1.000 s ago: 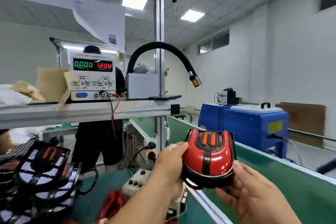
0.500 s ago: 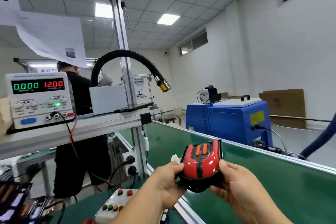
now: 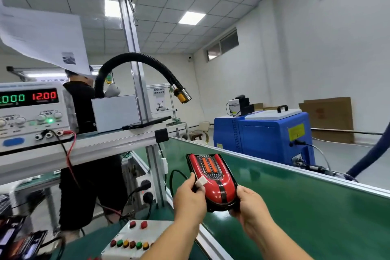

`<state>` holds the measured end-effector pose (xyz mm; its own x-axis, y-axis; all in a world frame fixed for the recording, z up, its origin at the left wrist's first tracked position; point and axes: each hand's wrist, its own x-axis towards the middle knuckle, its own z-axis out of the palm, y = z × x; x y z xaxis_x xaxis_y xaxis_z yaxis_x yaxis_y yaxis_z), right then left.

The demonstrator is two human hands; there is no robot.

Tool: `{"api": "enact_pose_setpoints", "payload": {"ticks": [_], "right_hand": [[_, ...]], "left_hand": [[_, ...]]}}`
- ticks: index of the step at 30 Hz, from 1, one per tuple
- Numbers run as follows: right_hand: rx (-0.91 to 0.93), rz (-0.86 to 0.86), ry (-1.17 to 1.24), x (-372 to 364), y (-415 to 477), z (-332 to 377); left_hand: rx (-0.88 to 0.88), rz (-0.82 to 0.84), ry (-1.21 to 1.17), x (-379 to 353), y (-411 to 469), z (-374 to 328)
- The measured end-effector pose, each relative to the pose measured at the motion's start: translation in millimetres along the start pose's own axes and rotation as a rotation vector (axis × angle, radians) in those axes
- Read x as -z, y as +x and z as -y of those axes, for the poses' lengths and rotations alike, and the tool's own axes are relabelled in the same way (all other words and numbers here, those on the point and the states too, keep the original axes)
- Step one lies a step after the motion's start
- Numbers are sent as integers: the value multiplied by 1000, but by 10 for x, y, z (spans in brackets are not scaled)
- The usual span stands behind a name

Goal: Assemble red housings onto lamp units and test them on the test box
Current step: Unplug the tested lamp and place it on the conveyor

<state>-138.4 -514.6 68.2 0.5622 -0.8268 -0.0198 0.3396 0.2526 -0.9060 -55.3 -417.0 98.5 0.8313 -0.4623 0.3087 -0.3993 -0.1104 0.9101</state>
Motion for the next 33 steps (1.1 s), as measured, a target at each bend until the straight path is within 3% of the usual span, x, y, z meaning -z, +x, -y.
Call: {"api": "enact_pose_setpoints", "payload": {"ticks": [3, 7, 14, 21, 28, 33], "right_hand": [[23, 30, -28, -124, -42, 88], [132, 17, -157, -238, -185, 218], [324, -75, -255, 11, -651, 495], [482, -250, -362, 965, -1653, 986], [679, -461, -509, 1937, -3206, 1389], [724, -770, -629, 2323, -4245, 1345]], "left_hand": [[142, 78, -53, 118, 259, -52], [329, 116, -301, 281, 447, -115], [258, 370, -734, 206, 74, -193], [216, 688, -978, -412, -932, -642], [360, 1077, -1155, -988, -2368, -1176], [458, 1354, -1154, -1244, -3398, -1277]]}}
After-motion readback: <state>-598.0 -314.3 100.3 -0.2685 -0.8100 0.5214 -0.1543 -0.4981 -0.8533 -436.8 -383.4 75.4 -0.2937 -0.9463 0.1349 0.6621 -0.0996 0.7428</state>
